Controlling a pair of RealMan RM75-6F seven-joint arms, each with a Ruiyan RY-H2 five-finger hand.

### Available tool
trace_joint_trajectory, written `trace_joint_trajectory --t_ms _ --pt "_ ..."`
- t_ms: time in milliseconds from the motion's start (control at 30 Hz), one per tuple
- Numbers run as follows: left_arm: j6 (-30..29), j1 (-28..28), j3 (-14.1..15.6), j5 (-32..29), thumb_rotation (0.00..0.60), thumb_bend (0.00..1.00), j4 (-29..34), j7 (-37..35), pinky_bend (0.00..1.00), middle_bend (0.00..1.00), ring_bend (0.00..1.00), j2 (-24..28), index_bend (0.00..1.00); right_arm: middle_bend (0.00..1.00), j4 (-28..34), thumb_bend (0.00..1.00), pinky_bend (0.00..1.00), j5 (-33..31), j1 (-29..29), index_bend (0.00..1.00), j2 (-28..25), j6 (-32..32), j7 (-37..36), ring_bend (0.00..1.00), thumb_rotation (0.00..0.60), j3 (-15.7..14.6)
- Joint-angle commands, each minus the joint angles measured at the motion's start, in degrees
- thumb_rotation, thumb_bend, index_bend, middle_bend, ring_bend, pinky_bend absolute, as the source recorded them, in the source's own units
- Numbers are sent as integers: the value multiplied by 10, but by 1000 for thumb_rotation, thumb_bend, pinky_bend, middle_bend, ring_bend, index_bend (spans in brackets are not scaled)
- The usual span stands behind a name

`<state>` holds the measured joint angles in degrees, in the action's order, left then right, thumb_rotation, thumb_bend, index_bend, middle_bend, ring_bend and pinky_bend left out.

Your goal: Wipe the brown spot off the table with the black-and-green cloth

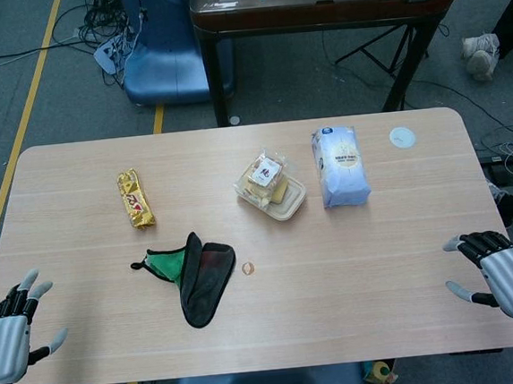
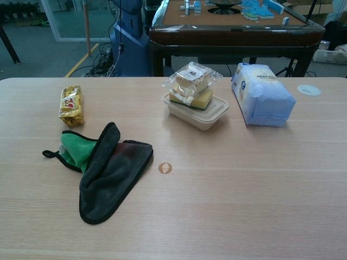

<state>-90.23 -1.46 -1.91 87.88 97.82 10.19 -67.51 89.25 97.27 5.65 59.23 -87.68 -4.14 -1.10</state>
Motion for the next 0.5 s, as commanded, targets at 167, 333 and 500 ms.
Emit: trace_joint_trajectory --t_ms 167,333,500 --pt "5 -3 -2 -1 600 167 -1 -1 237 96 130 0 204 366 0 249 288 -5 0 366 -1 -2 0 311 600 4" --pt "18 -19 -8 9 600 167 -2 -17 237 95 130 6 205 366 12 249 288 -5 0 366 -13 -13 10 311 600 13" --pt "62 -54 -10 27 600 166 -6 -66 232 96 129 19 202 366 36 248 288 -12 -1 366 -31 -25 33 311 600 25"
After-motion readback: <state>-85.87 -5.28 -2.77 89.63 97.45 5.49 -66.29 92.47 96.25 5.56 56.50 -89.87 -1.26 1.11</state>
